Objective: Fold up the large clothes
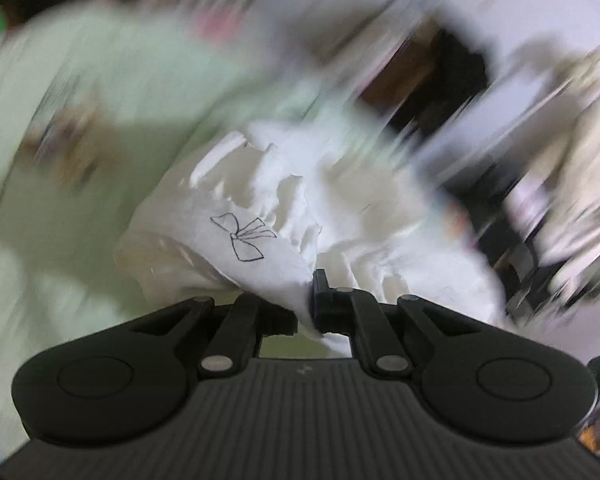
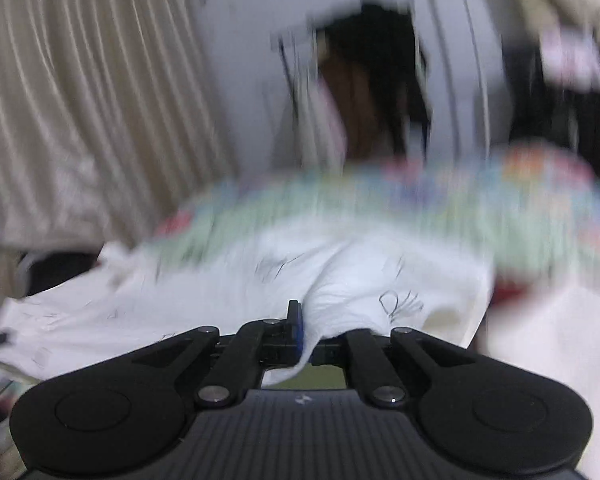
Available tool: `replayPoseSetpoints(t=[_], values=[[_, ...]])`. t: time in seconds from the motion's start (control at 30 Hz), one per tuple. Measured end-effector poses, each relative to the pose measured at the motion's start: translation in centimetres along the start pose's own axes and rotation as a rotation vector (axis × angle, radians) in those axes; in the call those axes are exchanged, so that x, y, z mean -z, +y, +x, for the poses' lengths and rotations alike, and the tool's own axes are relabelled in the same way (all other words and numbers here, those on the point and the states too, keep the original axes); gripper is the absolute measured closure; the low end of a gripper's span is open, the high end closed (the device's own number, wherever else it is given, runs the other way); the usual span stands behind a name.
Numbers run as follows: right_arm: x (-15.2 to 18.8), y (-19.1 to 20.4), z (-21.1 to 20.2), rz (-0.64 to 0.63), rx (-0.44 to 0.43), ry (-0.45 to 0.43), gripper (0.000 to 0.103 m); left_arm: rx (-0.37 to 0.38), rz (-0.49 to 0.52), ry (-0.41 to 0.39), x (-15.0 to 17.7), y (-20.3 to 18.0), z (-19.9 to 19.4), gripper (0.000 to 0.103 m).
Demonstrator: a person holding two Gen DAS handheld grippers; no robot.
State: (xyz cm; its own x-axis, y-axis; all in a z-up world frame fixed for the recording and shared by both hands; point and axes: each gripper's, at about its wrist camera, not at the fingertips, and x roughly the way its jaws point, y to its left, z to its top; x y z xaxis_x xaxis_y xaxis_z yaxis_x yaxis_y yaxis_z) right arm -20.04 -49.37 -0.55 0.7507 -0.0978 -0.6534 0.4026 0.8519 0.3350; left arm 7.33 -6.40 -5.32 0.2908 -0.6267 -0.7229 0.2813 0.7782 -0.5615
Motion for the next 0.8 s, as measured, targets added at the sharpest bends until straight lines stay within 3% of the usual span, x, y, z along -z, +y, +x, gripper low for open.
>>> replayPoseSetpoints(t=[0.07, 0.1, 0.17, 0.2, 0.27, 0.37, 0.43, 0.53, 0.6, 0.67, 0.8], values=[[3.4, -1.0, 1.0, -0.012, 0.006, 0.138, 0.082, -0.129, -0.010, 0.102, 1.3, 1.7, 2.1, 0.096], [5.7, -1.4, 1.9, -0.042, 0.022, 0.231, 0.076, -0.159, -0.040, 0.130, 1.8, 2.7, 2.6, 0.093], [8.3, -2.0, 2.4, -0.060, 0.039, 0.304, 0.071, -0.173, -0.088, 0.153, 2.2, 4.1, 2.7, 0.089], [9.3, -2.5, 2.0, -0.046, 0.024, 0.291, 0.068, -0.172, -0.141, 0.146, 2.0, 5.2, 1.7, 0.088], [9.7, -3.5, 0.8, -0.012, 0.027, 0.289, 0.051, -0.247, -0.129, 0.072, 1.3, 5.2, -1.0, 0.087], [9.3, -4.1, -1.3, -0.010, 0.051, 0.262, 0.049, -0.313, -0.102, -0.063, -0.2, 4.2, -5.1, 0.073], [8.8, -3.9, -3.4, -0.040, 0.050, 0.221, 0.049, -0.301, -0.095, -0.118, -1.0, 3.3, -6.2, 0.065], [7.3, -3.1, -4.4, -0.076, 0.045, 0.161, 0.049, -0.266, -0.038, -0.100, -2.2, 0.9, -5.0, 0.061], [5.9, -1.3, -4.9, -0.131, 0.046, 0.094, 0.047, -0.273, 0.032, -0.082, -2.7, -1.4, -2.4, 0.049], [4.9, 0.8, -4.4, -0.222, 0.005, 0.057, 0.038, -0.272, 0.061, -0.070, -3.0, -2.5, -0.8, 0.045], [3.6, 5.5, -0.4, -0.413, -0.058, 0.095, 0.037, -0.131, -0.014, 0.043, -5.1, -4.0, 6.9, 0.040]])
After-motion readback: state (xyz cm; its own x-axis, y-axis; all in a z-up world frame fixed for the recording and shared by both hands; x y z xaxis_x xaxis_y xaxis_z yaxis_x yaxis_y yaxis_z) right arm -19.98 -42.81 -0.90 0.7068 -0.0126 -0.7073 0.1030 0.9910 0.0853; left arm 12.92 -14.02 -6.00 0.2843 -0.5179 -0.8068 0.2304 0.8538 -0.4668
